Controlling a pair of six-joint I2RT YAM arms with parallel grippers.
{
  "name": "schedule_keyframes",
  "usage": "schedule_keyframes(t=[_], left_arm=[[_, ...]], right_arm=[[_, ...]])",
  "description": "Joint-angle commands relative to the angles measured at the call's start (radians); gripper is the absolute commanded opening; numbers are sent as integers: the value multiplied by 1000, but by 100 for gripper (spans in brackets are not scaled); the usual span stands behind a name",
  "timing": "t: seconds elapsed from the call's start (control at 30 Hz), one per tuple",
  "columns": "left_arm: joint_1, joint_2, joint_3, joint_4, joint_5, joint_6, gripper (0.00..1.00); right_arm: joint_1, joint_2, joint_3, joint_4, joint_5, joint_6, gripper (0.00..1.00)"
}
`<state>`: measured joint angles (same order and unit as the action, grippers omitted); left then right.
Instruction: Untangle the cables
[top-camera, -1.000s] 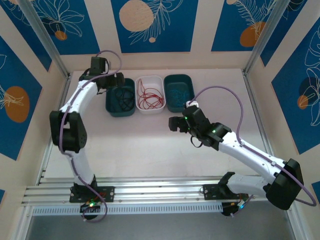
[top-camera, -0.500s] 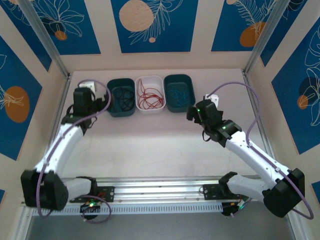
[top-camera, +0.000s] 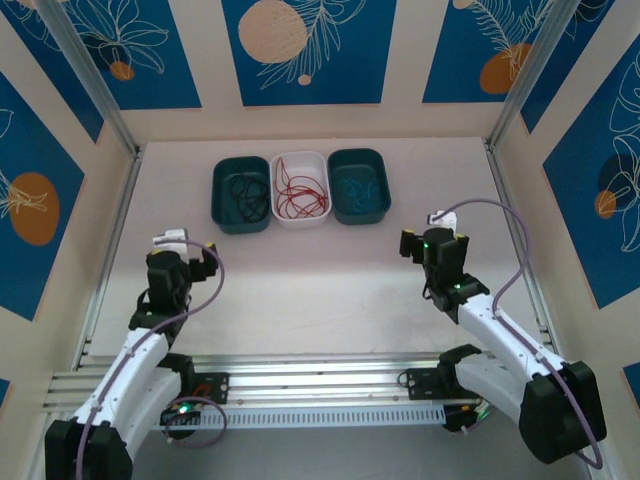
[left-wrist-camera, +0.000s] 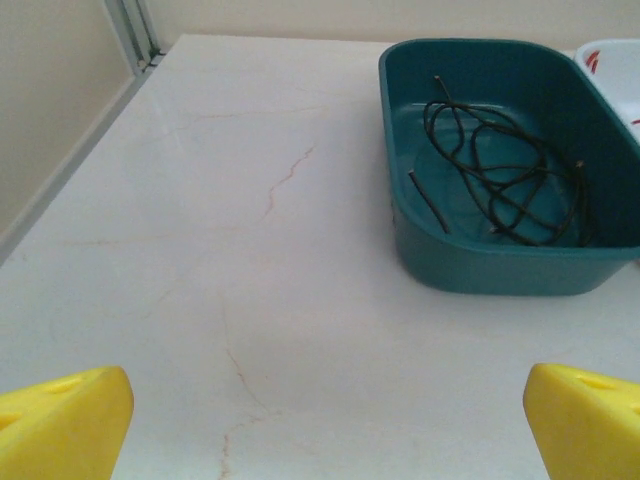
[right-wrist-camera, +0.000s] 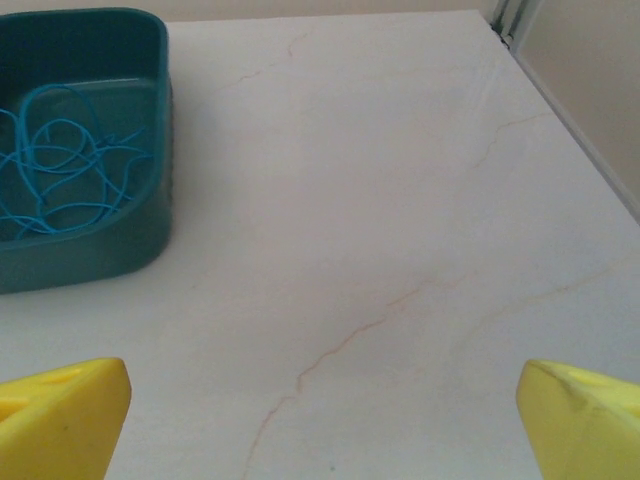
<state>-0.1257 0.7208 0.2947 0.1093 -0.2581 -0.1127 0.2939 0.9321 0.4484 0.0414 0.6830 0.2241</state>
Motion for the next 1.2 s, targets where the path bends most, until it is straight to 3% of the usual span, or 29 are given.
schedule_keyframes(t=[0.0, 0.3, 0.53, 0.67, 0.87, 0.93, 1.03, 1.17], left_arm=[[4, 10, -48, 191, -13, 101, 100], [29, 283, -114, 539, 121, 119, 100], [51, 563, -95, 867, 217, 114, 100], [65, 634, -48, 862, 237, 141, 100], [125, 879, -54, 1143, 325, 107, 100], [145, 833, -41, 1040, 331, 83, 100], [156, 854, -23, 1048, 365, 75, 100], [136, 845, 47, 897, 333, 98, 100]], right_arm=[[-71, -31, -31, 127, -87, -20, 99], [-240, 21, -129, 323, -241, 17, 99], [-259, 131, -136, 436, -287, 5, 99], [-259, 196, -121, 473, -307, -2, 99], [-258, 268, -116, 545, -344, -20, 99], [-257, 282, -118, 568, -350, -32, 99], [-259, 306, -125, 613, -353, -44, 99], [-262, 334, -119, 640, -349, -57, 99]])
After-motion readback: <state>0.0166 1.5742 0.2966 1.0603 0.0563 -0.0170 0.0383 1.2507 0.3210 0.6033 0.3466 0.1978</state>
